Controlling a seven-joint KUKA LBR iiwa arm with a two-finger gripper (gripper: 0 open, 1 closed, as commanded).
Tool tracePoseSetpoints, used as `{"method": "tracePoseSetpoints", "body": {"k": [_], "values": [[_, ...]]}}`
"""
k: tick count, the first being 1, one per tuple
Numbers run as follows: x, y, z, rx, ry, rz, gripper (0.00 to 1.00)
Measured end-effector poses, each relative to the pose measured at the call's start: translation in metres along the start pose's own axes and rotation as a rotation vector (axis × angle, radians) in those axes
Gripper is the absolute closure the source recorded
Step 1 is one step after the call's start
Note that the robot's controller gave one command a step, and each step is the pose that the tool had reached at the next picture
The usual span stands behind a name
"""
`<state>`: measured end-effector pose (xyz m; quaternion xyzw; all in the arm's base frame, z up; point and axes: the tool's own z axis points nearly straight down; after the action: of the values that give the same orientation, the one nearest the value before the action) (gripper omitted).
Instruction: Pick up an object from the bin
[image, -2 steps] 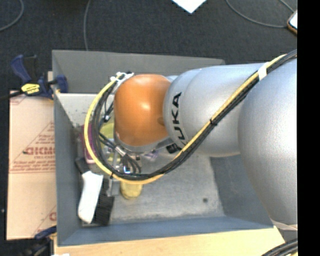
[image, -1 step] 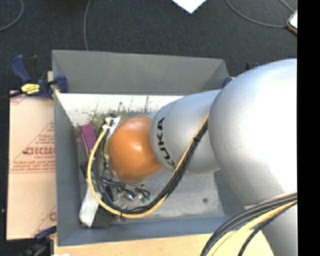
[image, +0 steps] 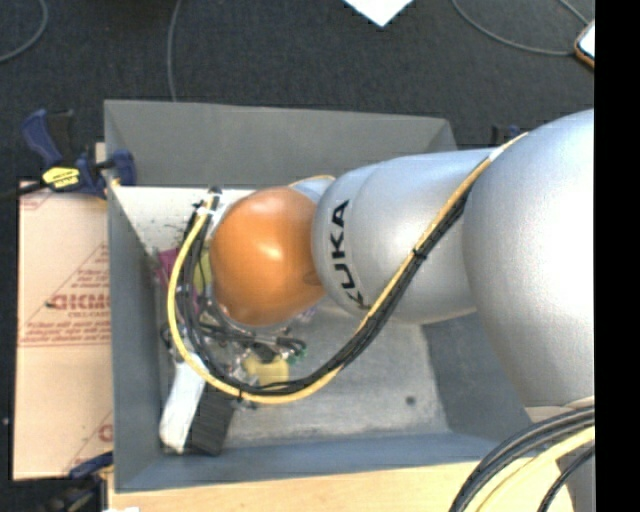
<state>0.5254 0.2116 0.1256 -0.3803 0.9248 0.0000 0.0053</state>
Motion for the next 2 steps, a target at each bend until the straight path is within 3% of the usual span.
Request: {"method": "tracePoseSetpoints", "body": {"k": [1, 2], "values": [[-0.003, 0.033, 0.025, -0.005, 0.0, -0.224, 0.0], [-0.008, 0.022, 0.055, 0.003, 0.008, -0.305, 0.0]]}}
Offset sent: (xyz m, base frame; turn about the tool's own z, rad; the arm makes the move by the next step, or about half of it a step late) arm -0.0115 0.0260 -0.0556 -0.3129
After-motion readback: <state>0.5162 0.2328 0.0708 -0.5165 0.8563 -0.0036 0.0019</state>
